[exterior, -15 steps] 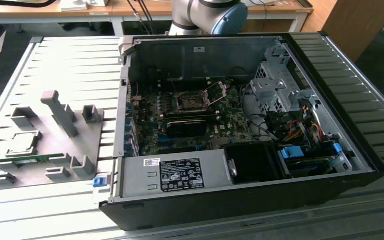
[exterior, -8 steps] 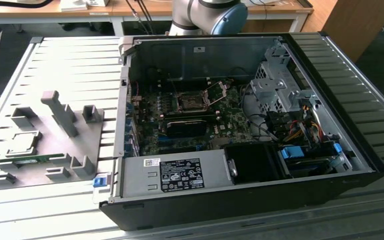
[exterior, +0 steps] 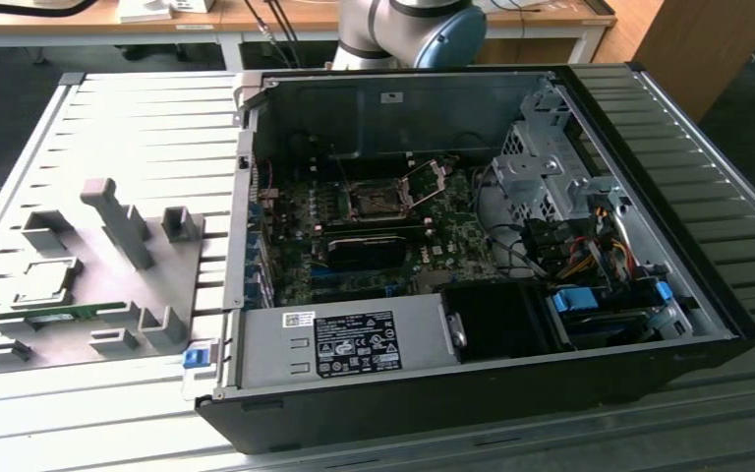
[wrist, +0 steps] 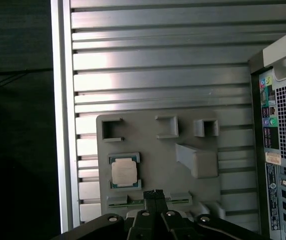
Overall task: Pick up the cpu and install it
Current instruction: 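Reach for the cpu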
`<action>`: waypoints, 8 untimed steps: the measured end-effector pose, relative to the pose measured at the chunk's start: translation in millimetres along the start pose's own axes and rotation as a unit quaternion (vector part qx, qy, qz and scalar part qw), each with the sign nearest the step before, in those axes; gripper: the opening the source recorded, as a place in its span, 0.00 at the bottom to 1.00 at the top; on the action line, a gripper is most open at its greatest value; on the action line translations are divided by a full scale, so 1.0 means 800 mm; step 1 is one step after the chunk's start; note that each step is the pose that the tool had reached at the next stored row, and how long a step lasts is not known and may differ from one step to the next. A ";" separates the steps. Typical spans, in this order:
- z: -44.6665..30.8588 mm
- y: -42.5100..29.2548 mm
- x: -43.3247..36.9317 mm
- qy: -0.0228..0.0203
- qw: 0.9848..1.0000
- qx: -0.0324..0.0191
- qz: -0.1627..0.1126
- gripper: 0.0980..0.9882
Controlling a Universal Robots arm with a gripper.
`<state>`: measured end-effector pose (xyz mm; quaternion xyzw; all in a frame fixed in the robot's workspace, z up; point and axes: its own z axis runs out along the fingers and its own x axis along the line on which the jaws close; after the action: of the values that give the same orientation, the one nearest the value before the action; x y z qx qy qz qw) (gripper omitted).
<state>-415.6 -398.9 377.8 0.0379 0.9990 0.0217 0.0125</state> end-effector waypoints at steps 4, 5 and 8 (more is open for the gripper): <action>0.0002 -0.0004 0.005 0.000 1.000 0.000 0.000 0.01; 0.0003 -0.0005 0.006 0.000 1.000 0.000 0.000 0.01; 0.0004 -0.0007 0.009 0.000 1.000 0.000 0.000 0.01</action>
<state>-422.5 -399.0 377.3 0.0379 0.9990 0.0217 0.0125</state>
